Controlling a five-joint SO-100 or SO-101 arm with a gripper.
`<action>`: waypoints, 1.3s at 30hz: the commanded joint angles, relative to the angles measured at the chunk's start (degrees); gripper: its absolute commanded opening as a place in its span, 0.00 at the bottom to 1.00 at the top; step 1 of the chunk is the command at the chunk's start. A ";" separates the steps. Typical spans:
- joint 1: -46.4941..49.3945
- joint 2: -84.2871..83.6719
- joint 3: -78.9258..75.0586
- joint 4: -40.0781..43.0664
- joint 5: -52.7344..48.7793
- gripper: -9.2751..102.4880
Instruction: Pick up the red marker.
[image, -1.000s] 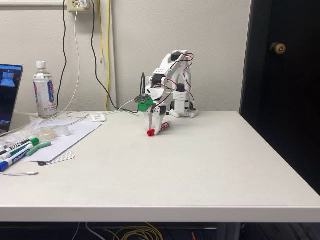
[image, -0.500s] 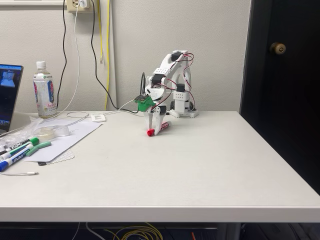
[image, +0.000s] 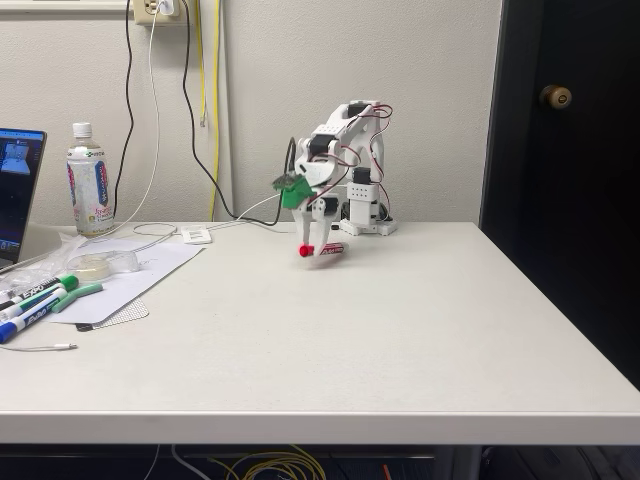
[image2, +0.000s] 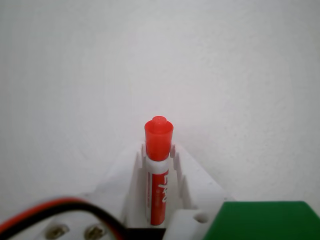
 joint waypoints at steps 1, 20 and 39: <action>-0.97 7.65 -0.26 0.62 3.43 0.10; -4.75 26.63 -0.26 -0.53 19.69 0.09; -5.27 27.86 -0.09 1.32 17.40 0.09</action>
